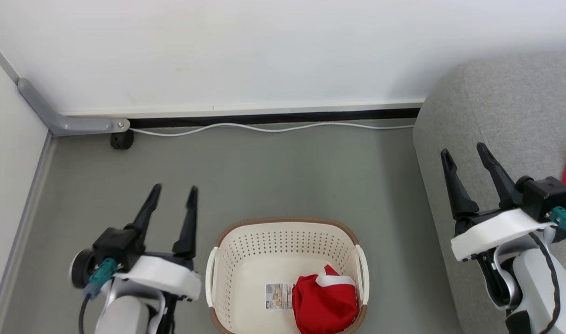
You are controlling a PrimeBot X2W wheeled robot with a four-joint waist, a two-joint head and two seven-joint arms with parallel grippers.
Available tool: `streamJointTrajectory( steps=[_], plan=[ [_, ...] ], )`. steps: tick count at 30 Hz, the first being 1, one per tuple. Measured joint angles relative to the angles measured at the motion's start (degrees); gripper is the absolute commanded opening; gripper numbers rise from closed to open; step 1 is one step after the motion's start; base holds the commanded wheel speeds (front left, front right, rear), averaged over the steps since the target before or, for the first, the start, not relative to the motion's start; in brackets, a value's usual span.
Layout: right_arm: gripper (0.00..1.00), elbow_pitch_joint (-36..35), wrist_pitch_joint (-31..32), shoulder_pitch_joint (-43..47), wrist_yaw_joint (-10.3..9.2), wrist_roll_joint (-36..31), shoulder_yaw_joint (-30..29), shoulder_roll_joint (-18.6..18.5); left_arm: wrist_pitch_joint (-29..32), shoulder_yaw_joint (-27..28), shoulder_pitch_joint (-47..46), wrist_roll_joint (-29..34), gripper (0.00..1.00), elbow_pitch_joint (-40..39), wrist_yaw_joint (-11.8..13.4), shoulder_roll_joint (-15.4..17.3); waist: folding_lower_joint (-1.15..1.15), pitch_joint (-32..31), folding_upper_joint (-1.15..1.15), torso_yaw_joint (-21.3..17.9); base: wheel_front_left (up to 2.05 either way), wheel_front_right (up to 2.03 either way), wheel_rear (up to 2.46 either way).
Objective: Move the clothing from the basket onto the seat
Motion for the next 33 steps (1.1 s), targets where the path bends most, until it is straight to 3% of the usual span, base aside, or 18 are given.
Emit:
streamJointTrajectory(
  steps=[4,13,22,33],
  plan=[
    [1.00,-2.4,0.0,2.3,0.00,-0.9,-1.1,0.3,0.0,4.8,2.8,1.5,1.00,-0.2,1.4,0.0,0.00,-1.4,0.00,0.0,0.00,0.00,0.00],
    [1.00,-4.4,0.0,9.9,-0.01,-3.3,-3.5,1.2,0.1,9.4,11.1,3.5,1.00,-3.3,3.4,-0.3,0.00,-4.5,0.00,-1.1,0.00,0.00,0.00],
    [1.00,-5.6,0.0,14.5,-0.01,-4.4,-5.9,2.6,0.1,8.7,17.6,4.0,1.00,-7.2,5.9,-0.3,0.00,-6.5,0.00,-1.9,0.00,0.00,0.00],
    [1.00,-5.5,0.0,14.5,-0.01,-4.4,-6.1,3.2,0.1,7.2,17.8,3.4,1.00,-7.5,6.4,-0.3,0.00,-6.4,0.00,-2.2,0.00,0.00,0.00]
  ],
)
